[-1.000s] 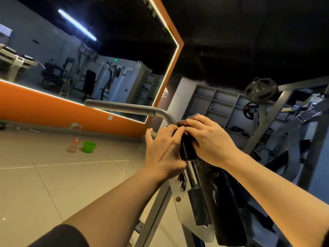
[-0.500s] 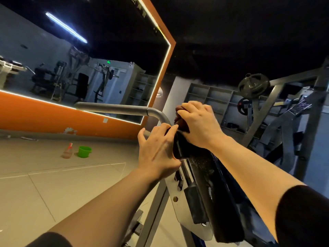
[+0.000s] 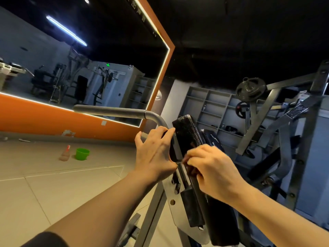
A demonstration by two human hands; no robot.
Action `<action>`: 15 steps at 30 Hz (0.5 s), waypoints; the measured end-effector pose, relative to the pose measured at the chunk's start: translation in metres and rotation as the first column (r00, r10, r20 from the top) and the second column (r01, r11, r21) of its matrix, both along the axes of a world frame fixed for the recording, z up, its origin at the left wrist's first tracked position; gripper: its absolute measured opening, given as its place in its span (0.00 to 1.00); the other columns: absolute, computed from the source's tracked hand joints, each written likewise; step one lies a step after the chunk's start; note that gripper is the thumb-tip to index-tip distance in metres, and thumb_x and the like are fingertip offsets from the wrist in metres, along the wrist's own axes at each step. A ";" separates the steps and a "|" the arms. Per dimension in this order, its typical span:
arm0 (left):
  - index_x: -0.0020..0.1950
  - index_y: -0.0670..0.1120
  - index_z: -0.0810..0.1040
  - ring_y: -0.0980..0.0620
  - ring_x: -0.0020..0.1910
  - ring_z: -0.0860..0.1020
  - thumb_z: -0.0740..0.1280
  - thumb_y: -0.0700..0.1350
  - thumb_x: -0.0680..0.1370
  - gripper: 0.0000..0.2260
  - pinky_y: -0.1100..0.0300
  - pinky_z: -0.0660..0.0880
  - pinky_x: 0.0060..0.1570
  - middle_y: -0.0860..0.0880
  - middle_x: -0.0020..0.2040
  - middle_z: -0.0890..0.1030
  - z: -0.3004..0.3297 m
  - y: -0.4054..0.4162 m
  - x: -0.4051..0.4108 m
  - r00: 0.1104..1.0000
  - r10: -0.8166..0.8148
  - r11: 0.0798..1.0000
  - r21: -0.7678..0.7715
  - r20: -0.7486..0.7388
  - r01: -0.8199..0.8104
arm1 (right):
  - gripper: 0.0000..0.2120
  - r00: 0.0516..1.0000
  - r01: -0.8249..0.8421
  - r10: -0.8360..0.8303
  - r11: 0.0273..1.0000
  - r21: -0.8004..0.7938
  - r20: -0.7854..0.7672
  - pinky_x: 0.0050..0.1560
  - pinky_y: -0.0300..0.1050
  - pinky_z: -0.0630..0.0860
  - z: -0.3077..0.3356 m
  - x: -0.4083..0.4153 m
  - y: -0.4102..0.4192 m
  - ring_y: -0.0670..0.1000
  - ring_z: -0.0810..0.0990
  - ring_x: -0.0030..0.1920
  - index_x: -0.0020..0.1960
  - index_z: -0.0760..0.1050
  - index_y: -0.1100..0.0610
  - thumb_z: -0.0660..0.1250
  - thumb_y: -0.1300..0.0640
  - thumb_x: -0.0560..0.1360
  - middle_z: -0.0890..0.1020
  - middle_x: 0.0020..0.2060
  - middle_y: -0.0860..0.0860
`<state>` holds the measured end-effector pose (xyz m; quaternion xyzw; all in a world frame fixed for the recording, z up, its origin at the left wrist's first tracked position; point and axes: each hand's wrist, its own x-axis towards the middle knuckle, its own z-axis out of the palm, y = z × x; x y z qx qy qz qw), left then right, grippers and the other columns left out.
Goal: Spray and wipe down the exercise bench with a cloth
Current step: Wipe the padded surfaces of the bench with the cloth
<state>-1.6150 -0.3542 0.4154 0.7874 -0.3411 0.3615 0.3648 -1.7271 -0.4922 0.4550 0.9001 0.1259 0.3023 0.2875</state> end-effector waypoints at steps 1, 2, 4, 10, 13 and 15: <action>0.76 0.54 0.57 0.53 0.71 0.62 0.70 0.58 0.72 0.36 0.43 0.50 0.74 0.54 0.71 0.65 0.000 0.000 0.000 1.000 -0.013 1.000 -0.018 0.003 0.013 | 0.14 0.996 -0.031 0.029 0.999 0.023 0.084 0.52 0.50 0.80 0.009 0.005 0.005 0.54 0.81 0.53 0.51 0.83 0.57 0.64 0.56 0.70 0.84 0.52 0.51; 0.76 0.54 0.58 0.53 0.70 0.62 0.70 0.57 0.72 0.36 0.43 0.50 0.74 0.54 0.70 0.66 0.000 0.000 0.000 1.000 -0.022 0.999 -0.029 0.007 0.022 | 0.16 0.984 -0.053 0.046 0.998 0.037 0.173 0.53 0.51 0.79 0.020 0.013 0.010 0.56 0.80 0.54 0.53 0.82 0.59 0.61 0.55 0.71 0.83 0.54 0.54; 0.76 0.54 0.59 0.53 0.70 0.63 0.71 0.56 0.72 0.36 0.42 0.50 0.74 0.53 0.70 0.66 -0.001 0.002 -0.001 1.000 -0.022 0.999 -0.032 0.011 0.022 | 0.16 0.944 -0.031 0.018 0.999 0.033 0.330 0.53 0.53 0.77 0.041 0.034 0.021 0.60 0.79 0.57 0.56 0.80 0.62 0.62 0.56 0.74 0.82 0.57 0.58; 0.76 0.55 0.58 0.53 0.70 0.64 0.71 0.57 0.71 0.37 0.42 0.49 0.74 0.53 0.71 0.67 -0.002 0.001 0.004 1.000 -0.019 1.000 -0.016 0.024 0.020 | 0.25 0.974 0.198 -0.204 0.978 0.066 0.096 0.77 0.52 0.53 0.057 0.081 0.023 0.54 0.56 0.77 0.74 0.65 0.52 0.60 0.46 0.79 0.63 0.75 0.50; 0.75 0.54 0.63 0.51 0.67 0.67 0.73 0.56 0.70 0.36 0.42 0.51 0.72 0.52 0.68 0.70 -0.004 0.001 0.006 0.998 -0.034 0.998 -0.054 0.057 0.037 | 0.23 0.991 0.114 -0.122 0.984 0.138 0.054 0.77 0.48 0.49 0.055 0.072 0.019 0.50 0.55 0.77 0.72 0.68 0.51 0.58 0.46 0.80 0.65 0.75 0.48; 0.74 0.53 0.64 0.51 0.67 0.68 0.73 0.56 0.69 0.35 0.42 0.51 0.72 0.52 0.67 0.71 -0.003 0.001 0.005 0.997 -0.028 0.998 -0.056 0.069 0.032 | 0.19 0.996 0.046 -0.055 0.992 0.115 0.075 0.75 0.46 0.54 0.047 0.063 0.012 0.51 0.61 0.75 0.69 0.73 0.53 0.60 0.49 0.79 0.71 0.71 0.48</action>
